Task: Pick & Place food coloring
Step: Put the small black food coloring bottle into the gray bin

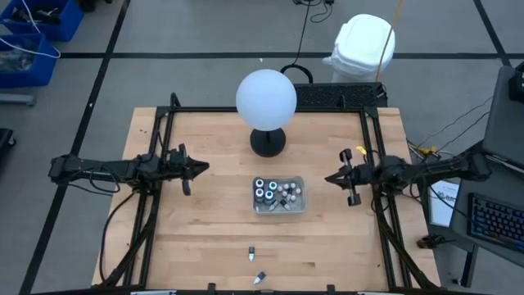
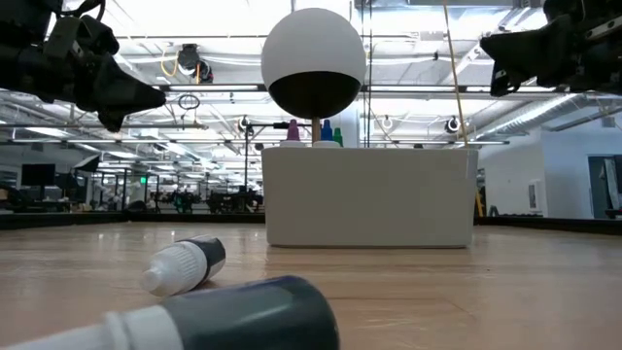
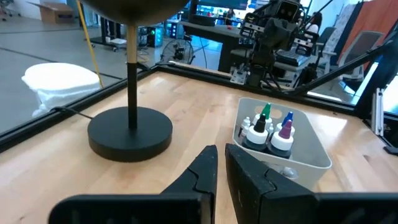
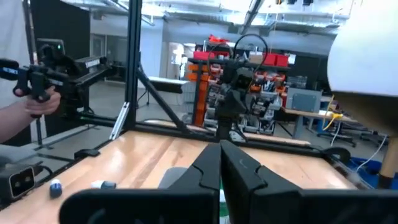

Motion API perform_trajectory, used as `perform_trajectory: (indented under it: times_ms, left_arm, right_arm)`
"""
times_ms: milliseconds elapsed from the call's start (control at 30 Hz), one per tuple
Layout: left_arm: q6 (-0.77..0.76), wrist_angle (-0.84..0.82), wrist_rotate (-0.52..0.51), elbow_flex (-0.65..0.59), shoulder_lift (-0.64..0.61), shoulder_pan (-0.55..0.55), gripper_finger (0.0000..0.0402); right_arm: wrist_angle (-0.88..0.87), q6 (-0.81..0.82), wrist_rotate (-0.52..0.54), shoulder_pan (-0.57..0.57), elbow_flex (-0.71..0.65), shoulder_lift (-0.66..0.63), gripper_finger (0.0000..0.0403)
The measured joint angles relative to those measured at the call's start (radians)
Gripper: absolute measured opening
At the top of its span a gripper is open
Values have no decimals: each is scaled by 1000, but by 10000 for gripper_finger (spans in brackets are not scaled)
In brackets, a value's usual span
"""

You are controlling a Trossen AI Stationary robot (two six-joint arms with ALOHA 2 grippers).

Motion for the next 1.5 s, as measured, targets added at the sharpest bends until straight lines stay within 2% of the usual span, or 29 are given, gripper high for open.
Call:
perform_trajectory:
  times_ms: [267, 433, 500, 567, 633, 700, 833, 1000, 1300, 1500]
  left_arm:
    - [2, -25, -2, 0, 0, 0, 35]
    - [143, -87, -18, 1, 0, 0, 35]
    - [94, -79, -36, 3, 11, -1, 35]
    - [53, -78, -6, 30, 30, -3, 35]
    - [57, -67, 75, 67, 69, -19, 34]
    - [70, -72, 110, 104, 127, -47, 27]
    - [59, -70, 105, 198, 277, -122, 5]
    - [39, -92, 103, 340, 546, -235, 4]
    - [120, -274, 101, 667, 979, -380, 15]
    - [247, -524, 104, 936, 1247, -455, 17]
  right_arm:
    - [26, -23, -47, 2, -23, -80, 0]
    - [23, -16, -45, 2, -27, -111, 0]
    - [32, -20, -46, 2, -27, -116, 0]
    - [33, -21, -47, 2, -27, -116, 0]
    - [29, -22, -47, 2, -27, -114, 0]
    - [35, -23, -47, 2, -27, -115, 0]
    - [38, -33, -47, 2, -27, -115, 0]
    - [21, -45, -46, 2, -27, -115, 0]
    - [18, -42, -46, 2, -27, -114, 0]
    - [15, -40, -46, 2, -27, -113, 0]
